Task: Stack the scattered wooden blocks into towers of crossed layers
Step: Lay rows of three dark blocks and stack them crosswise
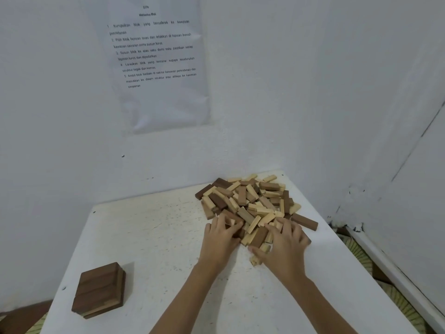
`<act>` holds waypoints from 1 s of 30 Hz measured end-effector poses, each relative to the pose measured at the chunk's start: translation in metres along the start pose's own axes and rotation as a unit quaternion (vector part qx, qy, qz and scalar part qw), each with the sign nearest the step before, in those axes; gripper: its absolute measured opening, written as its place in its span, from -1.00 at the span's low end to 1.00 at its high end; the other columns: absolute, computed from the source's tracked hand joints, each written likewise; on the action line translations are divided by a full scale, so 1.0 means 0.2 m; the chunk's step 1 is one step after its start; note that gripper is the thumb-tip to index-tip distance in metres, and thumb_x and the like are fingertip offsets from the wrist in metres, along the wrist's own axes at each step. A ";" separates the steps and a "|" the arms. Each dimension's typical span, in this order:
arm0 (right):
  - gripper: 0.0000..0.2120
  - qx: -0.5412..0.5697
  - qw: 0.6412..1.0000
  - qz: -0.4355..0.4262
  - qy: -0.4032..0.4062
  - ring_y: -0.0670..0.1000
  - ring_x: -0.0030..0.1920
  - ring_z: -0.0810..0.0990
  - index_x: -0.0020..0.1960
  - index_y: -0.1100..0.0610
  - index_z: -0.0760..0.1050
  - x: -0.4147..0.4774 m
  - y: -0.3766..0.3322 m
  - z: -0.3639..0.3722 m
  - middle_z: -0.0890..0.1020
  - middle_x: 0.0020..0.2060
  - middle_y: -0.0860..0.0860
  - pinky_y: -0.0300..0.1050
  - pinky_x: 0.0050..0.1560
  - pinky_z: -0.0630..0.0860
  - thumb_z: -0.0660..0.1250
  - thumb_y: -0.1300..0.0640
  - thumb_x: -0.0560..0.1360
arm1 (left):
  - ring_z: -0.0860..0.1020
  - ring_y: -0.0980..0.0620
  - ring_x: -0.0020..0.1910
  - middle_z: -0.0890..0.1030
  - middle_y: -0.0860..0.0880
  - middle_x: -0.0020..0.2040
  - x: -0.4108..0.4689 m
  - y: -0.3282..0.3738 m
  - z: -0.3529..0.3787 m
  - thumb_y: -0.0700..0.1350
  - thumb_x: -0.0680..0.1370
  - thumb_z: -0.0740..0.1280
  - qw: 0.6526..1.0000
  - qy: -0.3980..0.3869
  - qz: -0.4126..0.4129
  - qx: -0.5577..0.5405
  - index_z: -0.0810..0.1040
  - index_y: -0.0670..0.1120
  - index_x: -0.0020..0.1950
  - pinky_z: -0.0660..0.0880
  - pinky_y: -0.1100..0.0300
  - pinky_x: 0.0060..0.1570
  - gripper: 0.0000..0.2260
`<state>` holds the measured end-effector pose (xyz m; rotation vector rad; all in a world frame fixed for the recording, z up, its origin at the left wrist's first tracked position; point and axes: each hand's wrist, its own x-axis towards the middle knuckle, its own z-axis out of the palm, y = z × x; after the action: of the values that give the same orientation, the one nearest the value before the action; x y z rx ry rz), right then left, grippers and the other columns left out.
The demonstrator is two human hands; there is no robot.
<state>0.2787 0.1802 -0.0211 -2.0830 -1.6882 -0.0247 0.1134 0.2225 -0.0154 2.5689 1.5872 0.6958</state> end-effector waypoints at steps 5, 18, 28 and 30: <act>-0.36 0.028 0.999 0.016 0.014 0.20 0.15 0.47 -0.02 0.02 0.62 0.00 -0.03 0.00 0.57 0.07 0.06 0.09 0.04 0.31 0.63 -0.25 0.01 | 0.39 0.05 -0.10 0.50 0.02 -0.10 -0.01 0.00 0.03 -0.13 0.23 0.65 0.999 0.034 0.041 0.012 0.67 0.06 0.04 0.48 0.18 -0.25 -0.58; -0.50 0.237 0.970 0.029 -0.038 -0.15 0.03 0.17 0.06 -0.06 0.38 -0.07 -0.07 -0.06 0.36 -0.09 -0.28 -0.24 0.12 0.18 0.61 0.05 0.27 | 0.40 0.07 0.11 0.46 0.02 0.12 -0.01 0.00 0.01 0.01 0.48 0.43 0.997 -0.020 -0.011 -0.069 0.55 -0.09 0.08 0.19 0.32 0.04 -0.74; -0.68 0.476 0.874 0.085 -0.059 -0.10 -0.01 0.56 0.02 -0.07 0.48 0.00 -0.12 -0.12 0.59 -0.02 -0.05 -0.39 -0.06 0.48 0.44 0.30 0.45 | 0.51 0.03 -0.31 0.50 -0.04 -0.24 0.02 0.12 -0.11 -0.09 0.68 0.04 0.857 0.099 -0.182 -0.472 0.38 0.01 0.23 0.50 0.16 -0.23 -0.81; -0.72 0.521 0.844 0.100 -0.077 -0.10 -0.03 0.57 0.08 -0.04 0.48 0.05 -0.11 -0.14 0.58 0.03 -0.03 -0.26 0.00 0.51 0.37 0.29 0.51 | 0.42 0.03 -0.35 0.44 -0.02 -0.28 0.05 0.12 -0.12 -0.11 0.70 -0.01 0.844 0.098 -0.194 -0.491 0.41 0.02 0.19 0.44 0.13 -0.29 -0.78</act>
<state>0.2685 0.1828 0.0138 -1.3819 -1.1029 0.9330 0.1275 0.2158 0.0161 1.4232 1.2155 1.2998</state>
